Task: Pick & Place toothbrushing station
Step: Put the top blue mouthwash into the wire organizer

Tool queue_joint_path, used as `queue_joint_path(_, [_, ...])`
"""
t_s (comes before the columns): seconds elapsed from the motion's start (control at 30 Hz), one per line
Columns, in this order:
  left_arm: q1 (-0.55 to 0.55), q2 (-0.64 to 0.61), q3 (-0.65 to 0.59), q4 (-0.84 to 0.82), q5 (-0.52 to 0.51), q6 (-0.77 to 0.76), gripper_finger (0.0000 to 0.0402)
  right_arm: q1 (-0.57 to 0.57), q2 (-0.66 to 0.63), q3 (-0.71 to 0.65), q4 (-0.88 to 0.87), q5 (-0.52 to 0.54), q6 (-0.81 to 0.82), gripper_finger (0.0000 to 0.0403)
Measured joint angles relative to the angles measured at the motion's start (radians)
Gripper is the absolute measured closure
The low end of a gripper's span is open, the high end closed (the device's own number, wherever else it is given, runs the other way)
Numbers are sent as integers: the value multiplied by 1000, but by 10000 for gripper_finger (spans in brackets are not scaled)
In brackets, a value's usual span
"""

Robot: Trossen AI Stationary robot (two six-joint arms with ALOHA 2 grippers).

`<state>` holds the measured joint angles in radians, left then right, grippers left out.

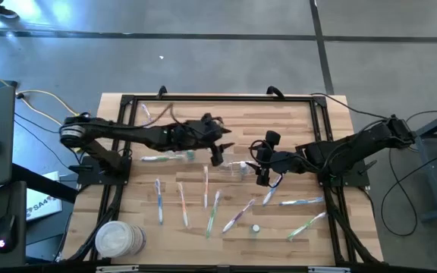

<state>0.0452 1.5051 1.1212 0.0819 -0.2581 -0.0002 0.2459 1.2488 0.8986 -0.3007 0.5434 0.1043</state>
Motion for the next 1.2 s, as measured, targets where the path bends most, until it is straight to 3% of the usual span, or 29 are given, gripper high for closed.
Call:
queue_joint_path(0.13, [0,-108,1,-84,-20,27,185,0,0,0,-6,0,1,162])
queue_joint_path(0.33, [0,-288,0,-437,-36,-14,185,0,0,0,-11,0,4,162])
queue_joint_path(0.47, [0,-341,-1,-667,-48,-103,185,0,0,0,-6,0,6,162])
queue_joint_path(0.6, [0,-340,-23,-776,-46,-110,185,0,0,0,5,0,6,162])
queue_joint_path(0.77, [0,-319,-115,-788,-43,-110,185,0,0,0,6,0,6,162])
queue_joint_path(1.2, [0,-310,-316,-512,5,-138,185,0,0,0,-3,0,5,162])
